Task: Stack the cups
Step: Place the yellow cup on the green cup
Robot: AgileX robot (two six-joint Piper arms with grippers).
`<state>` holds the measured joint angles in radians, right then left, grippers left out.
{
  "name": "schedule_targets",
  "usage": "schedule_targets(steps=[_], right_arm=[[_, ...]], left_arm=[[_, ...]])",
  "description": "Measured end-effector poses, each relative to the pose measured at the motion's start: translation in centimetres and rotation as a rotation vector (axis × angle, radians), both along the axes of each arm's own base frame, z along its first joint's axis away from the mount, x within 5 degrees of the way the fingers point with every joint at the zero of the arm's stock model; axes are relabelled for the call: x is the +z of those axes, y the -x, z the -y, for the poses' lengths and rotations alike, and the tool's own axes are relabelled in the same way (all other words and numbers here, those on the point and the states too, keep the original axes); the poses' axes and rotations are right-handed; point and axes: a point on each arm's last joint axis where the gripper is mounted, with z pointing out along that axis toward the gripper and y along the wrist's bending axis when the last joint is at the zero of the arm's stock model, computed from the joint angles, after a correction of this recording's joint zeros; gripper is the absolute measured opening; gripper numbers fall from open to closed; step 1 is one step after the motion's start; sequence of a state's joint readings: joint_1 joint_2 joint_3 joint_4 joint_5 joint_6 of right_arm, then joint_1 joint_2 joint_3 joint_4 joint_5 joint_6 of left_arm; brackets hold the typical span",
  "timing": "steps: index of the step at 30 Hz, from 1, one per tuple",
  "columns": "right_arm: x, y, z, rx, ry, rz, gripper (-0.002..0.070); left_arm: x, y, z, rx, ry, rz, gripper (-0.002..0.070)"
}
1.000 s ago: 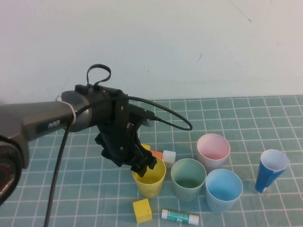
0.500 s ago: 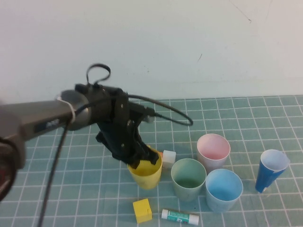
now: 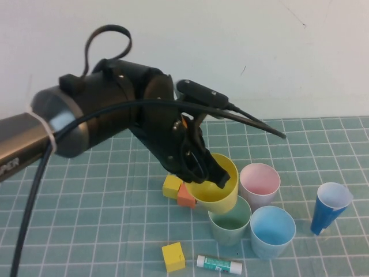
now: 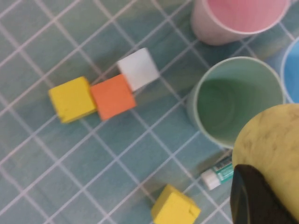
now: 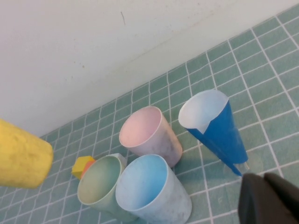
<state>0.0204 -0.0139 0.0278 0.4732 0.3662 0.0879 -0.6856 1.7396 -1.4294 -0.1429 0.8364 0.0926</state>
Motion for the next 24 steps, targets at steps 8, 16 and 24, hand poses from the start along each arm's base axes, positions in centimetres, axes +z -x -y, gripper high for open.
schedule_targets(steps=[8, 16, 24], right_arm=[[0.0, 0.0, 0.0, 0.000, 0.001, 0.000, -0.0003], [0.0, 0.0, 0.0, 0.000, 0.001, 0.000, -0.0003], [0.0, 0.0, 0.0, 0.000, 0.001, 0.002, -0.0003]], left_arm=[[-3.2, -1.7, 1.8, 0.022, 0.008, -0.005, 0.0011], [-6.5, -3.5, 3.5, 0.036, -0.013, -0.058, 0.0010], [-7.7, -3.8, 3.8, 0.042, -0.022, -0.083, 0.0034]])
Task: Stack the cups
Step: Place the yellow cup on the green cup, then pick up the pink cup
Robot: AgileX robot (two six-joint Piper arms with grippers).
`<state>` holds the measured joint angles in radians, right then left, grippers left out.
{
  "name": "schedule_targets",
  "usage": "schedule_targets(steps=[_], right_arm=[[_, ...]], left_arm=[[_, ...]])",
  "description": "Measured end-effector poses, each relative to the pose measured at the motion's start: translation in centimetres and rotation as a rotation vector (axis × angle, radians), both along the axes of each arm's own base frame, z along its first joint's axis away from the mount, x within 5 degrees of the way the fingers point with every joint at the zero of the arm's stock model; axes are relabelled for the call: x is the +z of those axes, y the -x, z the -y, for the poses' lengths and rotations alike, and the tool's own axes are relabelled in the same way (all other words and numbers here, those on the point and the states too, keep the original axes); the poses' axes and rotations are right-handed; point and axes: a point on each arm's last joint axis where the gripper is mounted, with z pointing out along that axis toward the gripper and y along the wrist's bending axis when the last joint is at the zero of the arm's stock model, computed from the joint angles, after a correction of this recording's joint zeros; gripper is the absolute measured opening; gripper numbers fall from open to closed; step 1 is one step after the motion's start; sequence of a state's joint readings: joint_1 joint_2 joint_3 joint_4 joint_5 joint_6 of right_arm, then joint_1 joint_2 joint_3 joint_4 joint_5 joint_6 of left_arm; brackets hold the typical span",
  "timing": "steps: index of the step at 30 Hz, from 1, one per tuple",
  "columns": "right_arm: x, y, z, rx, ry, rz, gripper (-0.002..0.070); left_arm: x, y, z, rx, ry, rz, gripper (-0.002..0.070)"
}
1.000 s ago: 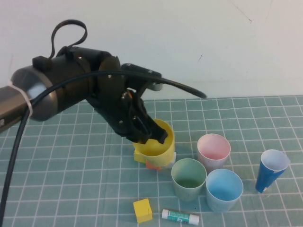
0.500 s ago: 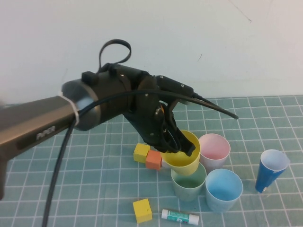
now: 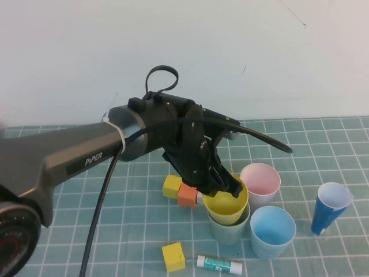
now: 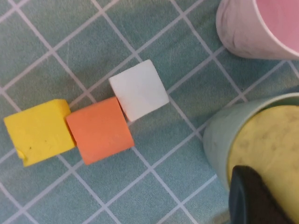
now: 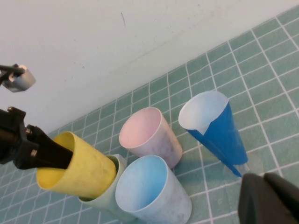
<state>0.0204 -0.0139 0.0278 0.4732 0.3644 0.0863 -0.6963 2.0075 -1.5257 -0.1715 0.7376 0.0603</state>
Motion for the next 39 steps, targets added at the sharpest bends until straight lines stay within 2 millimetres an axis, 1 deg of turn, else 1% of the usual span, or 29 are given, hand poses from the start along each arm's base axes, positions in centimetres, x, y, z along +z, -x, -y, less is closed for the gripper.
schedule_targets(steps=[2, 6, 7, 9, 11, 13, 14, 16, 18, 21, 24, 26, 29, 32, 35, 39], right_arm=[[0.0, 0.0, 0.0, 0.001, 0.007, 0.003, -0.0003], [0.0, 0.0, -0.1, 0.011, 0.011, 0.008, -0.0003], [0.1, 0.0, -0.1, 0.013, 0.007, 0.010, -0.0003], [0.1, 0.0, -0.1, 0.017, 0.003, 0.012, -0.0003], [0.0, 0.0, -0.2, 0.028, 0.009, 0.005, -0.0003], [0.6, 0.2, -0.3, 0.048, 0.034, 0.015, -0.0003], [1.1, 0.2, -0.4, 0.058, 0.053, 0.028, -0.0003], [2.9, 0.5, -0.4, 0.083, 0.104, 0.080, -0.0003], [4.8, 0.7, -0.5, 0.099, 0.147, 0.131, -0.0003], [7.2, 0.5, -0.6, 0.142, 0.231, 0.115, -0.0003], [9.1, -0.6, -0.9, 0.228, 0.345, 0.020, -0.0003], [10.7, -1.5, -1.0, 0.290, 0.417, -0.019, -0.0003], [12.9, -3.4, -1.3, 0.389, 0.514, -0.073, -0.0003], [14.7, -5.5, -1.6, 0.483, 0.576, -0.129, -0.0003], [15.9, -7.9, -1.8, 0.571, 0.614, -0.190, -0.0003], [17.2, -11.2, -2.2, 0.678, 0.626, -0.238, -0.0003]], left_arm=[[0.0, 0.0, 0.0, 0.001, 0.001, -0.001, 0.0095], [0.0, 0.1, -0.1, -0.002, -0.009, -0.011, 0.0265], [-0.1, 0.1, -0.1, -0.004, -0.014, -0.016, 0.0296], [0.1, 0.3, -0.4, -0.010, -0.040, -0.019, 0.0321], [0.7, 0.3, -0.8, -0.018, -0.065, 0.002, 0.0304], [2.0, 0.4, -1.2, -0.023, -0.073, 0.047, 0.0243], [3.0, 0.5, -1.4, -0.027, -0.072, 0.076, 0.0192], [4.9, 0.8, -2.0, -0.029, -0.065, 0.130, 0.0087], [7.5, 1.4, -2.7, -0.021, -0.041, 0.189, 0.0036], [10.7, 2.5, -3.7, -0.016, 0.001, 0.256, 0.0012], [12.9, 4.3, -5.2, -0.009, 0.037, 0.293, 0.0004], [13.9, 5.8, -6.3, -0.004, 0.066, 0.301, 0.0002], [14.6, 8.6, -8.5, 0.002, 0.094, 0.312, 0.0002], [14.7, 11.3, -10.7, 0.024, 0.121, 0.320, 0.0001], [14.3, 14.0, -13.0, 0.053, 0.145, 0.319, 0.0001], [13.1, 17.3, -15.7, 0.093, 0.169, 0.306, 0.0000]])
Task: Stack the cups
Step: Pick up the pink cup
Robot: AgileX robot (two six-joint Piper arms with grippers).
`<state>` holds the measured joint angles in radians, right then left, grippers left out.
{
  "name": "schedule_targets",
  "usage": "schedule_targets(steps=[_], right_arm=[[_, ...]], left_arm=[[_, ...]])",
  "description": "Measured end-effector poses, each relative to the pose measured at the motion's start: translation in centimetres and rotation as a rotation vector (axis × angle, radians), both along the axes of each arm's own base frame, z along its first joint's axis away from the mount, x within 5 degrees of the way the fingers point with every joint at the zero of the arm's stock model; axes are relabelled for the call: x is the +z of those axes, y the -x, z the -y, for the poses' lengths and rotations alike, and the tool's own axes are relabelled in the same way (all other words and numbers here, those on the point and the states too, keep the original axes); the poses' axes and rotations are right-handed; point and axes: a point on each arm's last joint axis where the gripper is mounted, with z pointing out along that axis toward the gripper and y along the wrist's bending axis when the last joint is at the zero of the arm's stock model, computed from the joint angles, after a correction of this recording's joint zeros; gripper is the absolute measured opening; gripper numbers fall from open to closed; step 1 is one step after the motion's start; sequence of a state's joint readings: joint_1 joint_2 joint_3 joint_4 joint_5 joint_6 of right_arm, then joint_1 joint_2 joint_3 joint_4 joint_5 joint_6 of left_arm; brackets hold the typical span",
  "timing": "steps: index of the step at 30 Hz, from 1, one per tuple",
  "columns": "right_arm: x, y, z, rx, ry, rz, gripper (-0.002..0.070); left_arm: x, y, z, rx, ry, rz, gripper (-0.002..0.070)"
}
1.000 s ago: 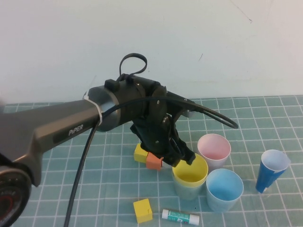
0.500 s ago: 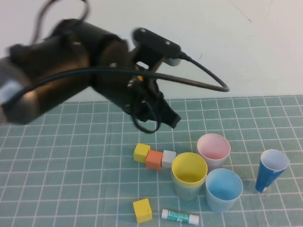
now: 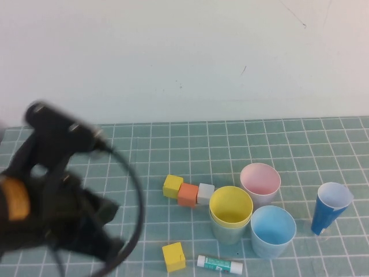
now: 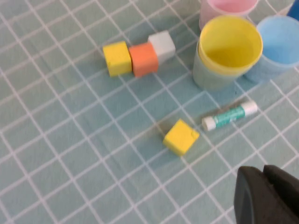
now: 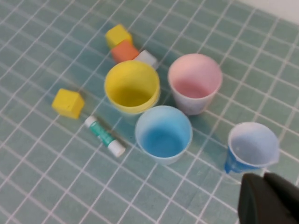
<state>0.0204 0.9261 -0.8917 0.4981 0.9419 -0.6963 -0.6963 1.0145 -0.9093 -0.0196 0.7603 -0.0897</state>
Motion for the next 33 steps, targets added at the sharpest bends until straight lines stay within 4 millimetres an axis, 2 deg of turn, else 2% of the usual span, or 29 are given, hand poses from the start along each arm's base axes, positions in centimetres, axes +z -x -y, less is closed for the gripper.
schedule_targets(steps=[2, 8, 13, 18, 24, 27, 31, 33], right_arm=[[0.2, -1.4, -0.3, 0.046, 0.005, -0.040, -0.0003], [0.8, -5.3, -1.7, 0.159, 0.035, -0.113, -0.0003], [0.5, -8.7, -4.6, 0.239, 0.144, -0.162, -0.0003], [-1.2, -12.4, -8.1, 0.304, 0.351, -0.246, -0.0003], [-4.9, -17.4, -10.8, 0.327, 0.467, -0.351, 0.0016], [-7.0, -19.8, -11.7, 0.300, 0.472, -0.389, 0.0124], [-10.1, -22.4, -12.1, 0.218, 0.458, -0.459, 0.0384], [-11.5, -23.6, -11.9, 0.189, 0.454, -0.479, 0.0477]], left_arm=[[-0.8, 1.5, -1.3, 0.015, 0.012, -0.004, -0.0001], [-2.4, 4.3, -3.6, 0.023, 0.043, 0.019, -0.0001], [-3.0, 5.6, -4.8, 0.046, 0.078, 0.040, -0.0001], [-3.2, 5.9, -5.1, 0.053, 0.084, 0.047, -0.0001], [-3.2, 5.9, -5.2, 0.053, 0.076, 0.055, -0.0001], [-3.2, 5.8, -5.2, 0.053, 0.071, 0.060, -0.0001], [-3.2, 5.8, -5.3, 0.053, 0.061, 0.064, -0.0001], [-3.3, 5.8, -5.3, 0.054, 0.050, 0.062, -0.0001]])
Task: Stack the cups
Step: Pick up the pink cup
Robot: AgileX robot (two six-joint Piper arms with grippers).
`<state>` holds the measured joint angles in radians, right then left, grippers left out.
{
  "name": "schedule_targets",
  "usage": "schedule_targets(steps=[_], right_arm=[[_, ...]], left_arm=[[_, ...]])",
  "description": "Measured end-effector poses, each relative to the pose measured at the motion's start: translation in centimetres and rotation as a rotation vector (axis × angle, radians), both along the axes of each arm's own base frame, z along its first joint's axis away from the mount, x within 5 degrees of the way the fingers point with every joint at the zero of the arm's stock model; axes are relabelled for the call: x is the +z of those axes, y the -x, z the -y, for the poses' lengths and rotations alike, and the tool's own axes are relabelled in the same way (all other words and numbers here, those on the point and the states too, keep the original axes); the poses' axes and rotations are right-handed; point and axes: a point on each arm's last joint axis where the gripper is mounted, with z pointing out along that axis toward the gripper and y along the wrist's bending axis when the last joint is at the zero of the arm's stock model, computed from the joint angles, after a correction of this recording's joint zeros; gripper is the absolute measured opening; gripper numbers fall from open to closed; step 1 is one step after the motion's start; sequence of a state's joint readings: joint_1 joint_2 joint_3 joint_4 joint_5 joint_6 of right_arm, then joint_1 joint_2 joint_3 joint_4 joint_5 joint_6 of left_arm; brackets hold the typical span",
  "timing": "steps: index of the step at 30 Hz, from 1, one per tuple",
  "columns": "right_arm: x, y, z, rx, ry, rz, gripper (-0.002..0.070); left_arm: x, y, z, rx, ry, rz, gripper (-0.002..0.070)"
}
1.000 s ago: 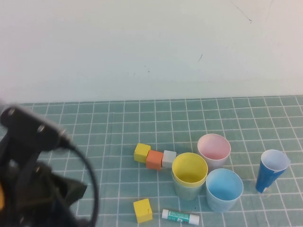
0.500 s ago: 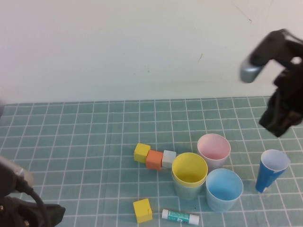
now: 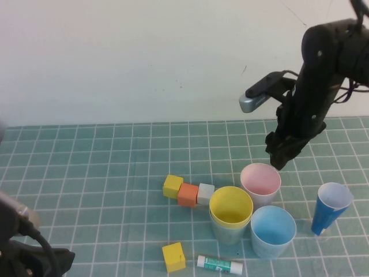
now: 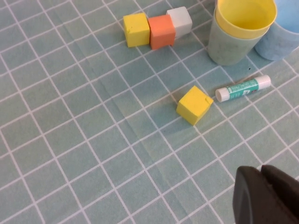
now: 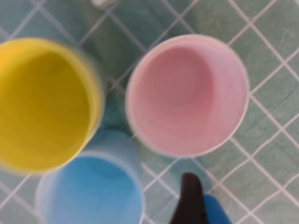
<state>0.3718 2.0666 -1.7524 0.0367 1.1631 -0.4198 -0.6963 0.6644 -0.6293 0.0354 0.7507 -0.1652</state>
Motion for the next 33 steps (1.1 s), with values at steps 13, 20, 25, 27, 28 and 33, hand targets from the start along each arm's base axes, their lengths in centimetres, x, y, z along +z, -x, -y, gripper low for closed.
schedule_targets(steps=[13, 20, 25, 27, 28, 33], right_arm=[[-7.8, -3.3, -0.1, -0.096, -0.076, -0.072, 0.0556], [-9.6, -3.5, -0.8, -0.052, -0.131, -0.104, 0.0309], [-9.2, -3.8, -0.9, -0.045, -0.133, -0.095, 0.0048], [-8.3, -4.1, -1.0, -0.032, -0.128, -0.094, 0.0025], [-7.6, -4.2, -0.9, -0.020, -0.119, -0.094, 0.0020], [-2.9, -4.6, -0.6, 0.037, -0.083, -0.020, 0.0018]], left_arm=[[0.0, 0.0, 0.0, 0.000, -0.005, 0.000, -0.0001], [0.0, 0.0, 0.0, 0.001, -0.005, -0.001, -0.0001], [0.0, 0.0, 0.0, 0.001, -0.005, -0.001, -0.0001], [0.0, 0.0, 0.0, 0.001, -0.005, -0.001, -0.0001], [0.0, 0.0, 0.0, 0.001, -0.005, -0.001, -0.0001], [0.0, 0.0, 0.0, 0.001, -0.005, -0.001, -0.0001]])
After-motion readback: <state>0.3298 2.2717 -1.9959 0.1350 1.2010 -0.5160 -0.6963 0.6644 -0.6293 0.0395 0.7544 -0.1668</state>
